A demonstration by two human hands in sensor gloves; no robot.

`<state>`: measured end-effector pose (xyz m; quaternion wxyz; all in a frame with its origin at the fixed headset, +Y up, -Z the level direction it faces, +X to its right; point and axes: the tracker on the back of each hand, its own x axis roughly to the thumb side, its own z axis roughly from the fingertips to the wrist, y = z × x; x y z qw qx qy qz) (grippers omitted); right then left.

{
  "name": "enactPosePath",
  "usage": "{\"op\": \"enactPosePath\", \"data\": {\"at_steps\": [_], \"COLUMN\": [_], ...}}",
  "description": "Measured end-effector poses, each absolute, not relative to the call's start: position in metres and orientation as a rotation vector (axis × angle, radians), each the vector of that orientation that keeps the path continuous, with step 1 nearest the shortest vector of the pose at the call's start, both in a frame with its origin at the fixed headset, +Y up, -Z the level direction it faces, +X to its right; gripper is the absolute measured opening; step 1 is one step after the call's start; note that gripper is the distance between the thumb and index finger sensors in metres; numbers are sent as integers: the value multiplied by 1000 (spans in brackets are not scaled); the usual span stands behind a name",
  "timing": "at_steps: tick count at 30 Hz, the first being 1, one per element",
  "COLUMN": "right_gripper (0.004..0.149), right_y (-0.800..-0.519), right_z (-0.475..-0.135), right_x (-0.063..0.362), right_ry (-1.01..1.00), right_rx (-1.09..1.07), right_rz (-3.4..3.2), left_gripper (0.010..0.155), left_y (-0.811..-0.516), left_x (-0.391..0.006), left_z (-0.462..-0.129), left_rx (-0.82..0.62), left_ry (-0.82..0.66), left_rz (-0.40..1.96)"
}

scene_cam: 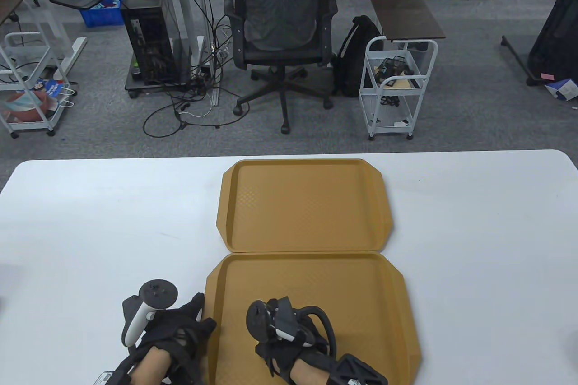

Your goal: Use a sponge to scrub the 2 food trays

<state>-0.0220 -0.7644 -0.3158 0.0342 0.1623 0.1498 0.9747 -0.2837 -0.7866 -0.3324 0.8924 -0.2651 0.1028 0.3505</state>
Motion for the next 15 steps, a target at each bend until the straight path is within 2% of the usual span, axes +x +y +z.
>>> {"op": "enactPosePath", "data": {"at_steps": [15], "right_gripper": [76], "right_y": [-763], "right_z": [-311], "right_x": [105], "right_ry": [457], "right_rx": [253], "right_rz": [3060], "left_gripper": [76], "left_y": [-787], "left_x": [-283], "left_z": [-332], "left_rx": [-545], "left_ry": [220], "left_rz": [724]}}
